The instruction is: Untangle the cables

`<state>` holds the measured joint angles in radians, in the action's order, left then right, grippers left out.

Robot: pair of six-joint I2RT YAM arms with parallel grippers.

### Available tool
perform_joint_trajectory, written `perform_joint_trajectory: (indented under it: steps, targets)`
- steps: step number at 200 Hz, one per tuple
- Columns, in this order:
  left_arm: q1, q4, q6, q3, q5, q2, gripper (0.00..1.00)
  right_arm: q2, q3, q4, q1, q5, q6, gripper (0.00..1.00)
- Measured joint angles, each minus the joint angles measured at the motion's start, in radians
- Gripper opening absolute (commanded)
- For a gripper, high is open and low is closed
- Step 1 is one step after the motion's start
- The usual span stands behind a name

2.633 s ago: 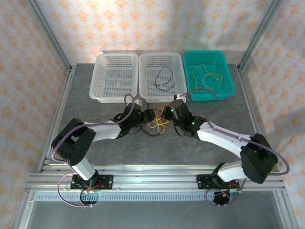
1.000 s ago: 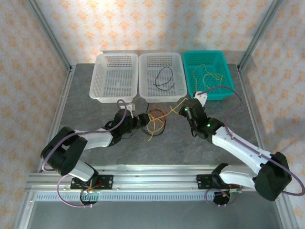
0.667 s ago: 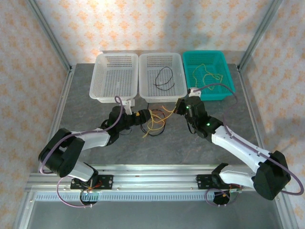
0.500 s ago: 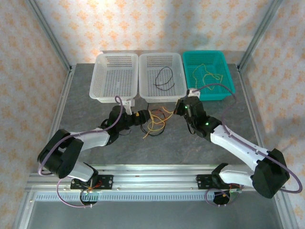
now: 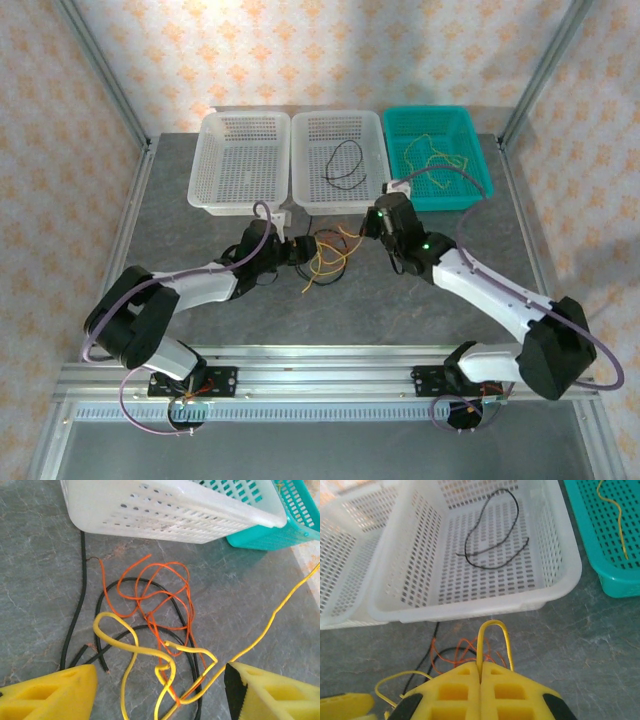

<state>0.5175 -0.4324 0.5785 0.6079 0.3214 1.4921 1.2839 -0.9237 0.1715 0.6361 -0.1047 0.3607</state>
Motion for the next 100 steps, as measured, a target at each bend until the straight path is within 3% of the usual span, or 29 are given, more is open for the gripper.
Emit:
perform_joint_trajectory:
  steps: [100]
  targets:
    - [0.0,0.003,0.034,0.079,-0.047,0.068,0.68,0.067,-0.137,0.255,0.094,-0.177,0.001,0.0]
